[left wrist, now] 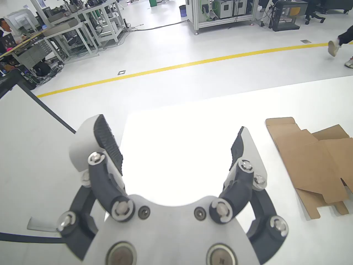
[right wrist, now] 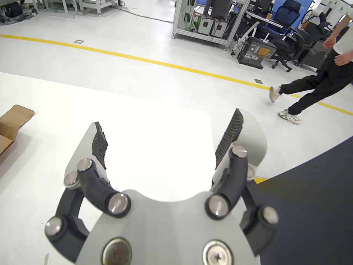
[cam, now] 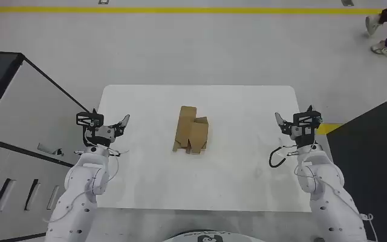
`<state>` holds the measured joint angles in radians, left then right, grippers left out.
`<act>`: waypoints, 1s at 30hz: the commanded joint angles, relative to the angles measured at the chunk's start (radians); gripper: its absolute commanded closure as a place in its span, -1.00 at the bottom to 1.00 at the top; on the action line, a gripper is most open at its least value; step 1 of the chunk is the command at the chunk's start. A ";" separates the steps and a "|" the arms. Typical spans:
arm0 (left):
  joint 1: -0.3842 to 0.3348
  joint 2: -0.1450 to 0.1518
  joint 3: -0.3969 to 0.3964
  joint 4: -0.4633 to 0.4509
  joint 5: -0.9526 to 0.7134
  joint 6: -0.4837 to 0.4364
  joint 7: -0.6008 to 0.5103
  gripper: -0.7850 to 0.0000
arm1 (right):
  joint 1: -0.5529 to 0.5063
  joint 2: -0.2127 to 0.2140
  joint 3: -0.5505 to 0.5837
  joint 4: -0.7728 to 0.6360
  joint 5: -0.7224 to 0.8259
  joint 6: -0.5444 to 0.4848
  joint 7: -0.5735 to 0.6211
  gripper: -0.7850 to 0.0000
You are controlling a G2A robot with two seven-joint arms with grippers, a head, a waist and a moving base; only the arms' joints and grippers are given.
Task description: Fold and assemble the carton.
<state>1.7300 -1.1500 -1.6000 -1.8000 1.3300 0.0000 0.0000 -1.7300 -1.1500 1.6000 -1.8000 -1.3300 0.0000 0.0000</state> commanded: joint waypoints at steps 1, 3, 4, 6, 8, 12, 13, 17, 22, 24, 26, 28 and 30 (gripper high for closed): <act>0.000 0.000 0.000 0.000 0.000 0.000 0.000 -1.00 | 0.000 0.000 0.000 0.000 0.000 0.000 0.000 -1.00; 0.000 0.000 0.000 0.000 0.000 0.000 0.000 -1.00 | 0.000 0.000 0.000 0.000 0.000 0.000 0.000 -1.00; 0.000 0.000 0.000 0.000 0.000 0.000 0.000 -1.00 | 0.000 0.000 0.000 0.000 0.000 0.000 0.000 -1.00; 0.000 0.000 0.000 0.000 0.000 0.000 0.000 -1.00 | 0.000 0.000 0.000 0.000 0.000 0.000 0.000 -1.00; 0.000 0.000 0.004 -0.006 0.007 -0.008 0.005 -1.00 | 0.000 0.000 0.000 0.000 0.000 0.000 0.000 -1.00; 0.025 -0.001 0.038 -0.041 0.063 -0.048 0.020 -1.00 | 0.000 0.000 0.000 0.000 0.000 0.000 0.000 -1.00; 0.032 -0.001 0.046 -0.049 0.076 -0.055 0.017 -1.00 | 0.000 0.000 0.000 0.000 0.000 0.000 0.000 -1.00; 0.066 0.000 0.092 -0.081 0.160 -0.086 -0.006 -1.00 | 0.000 0.000 0.000 0.000 0.000 0.000 0.000 -1.00; 0.068 0.000 0.095 -0.088 0.177 -0.087 -0.010 -1.00 | 0.000 0.000 0.000 0.000 0.000 0.000 0.000 -1.00; 0.068 0.000 0.095 -0.088 0.177 -0.087 -0.010 -1.00 | 0.000 0.000 0.000 0.000 0.000 0.000 0.000 -1.00; 0.068 0.000 0.096 -0.086 0.178 -0.090 -0.010 -1.00 | 0.000 0.000 0.000 0.000 0.000 0.000 0.000 -1.00; 0.069 0.000 0.113 -0.085 0.203 -0.108 -0.003 -1.00 | 0.000 0.000 0.000 0.000 0.000 0.000 0.000 -1.00; 0.074 -0.002 0.154 -0.088 0.235 -0.128 0.003 -1.00 | 0.000 0.000 0.000 0.000 0.000 0.000 0.000 -1.00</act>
<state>1.8006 -1.1504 -1.4731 -1.8860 1.5449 -0.1162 0.0001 -1.7300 -1.1500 1.6000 -1.8000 -1.3300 0.0000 0.0000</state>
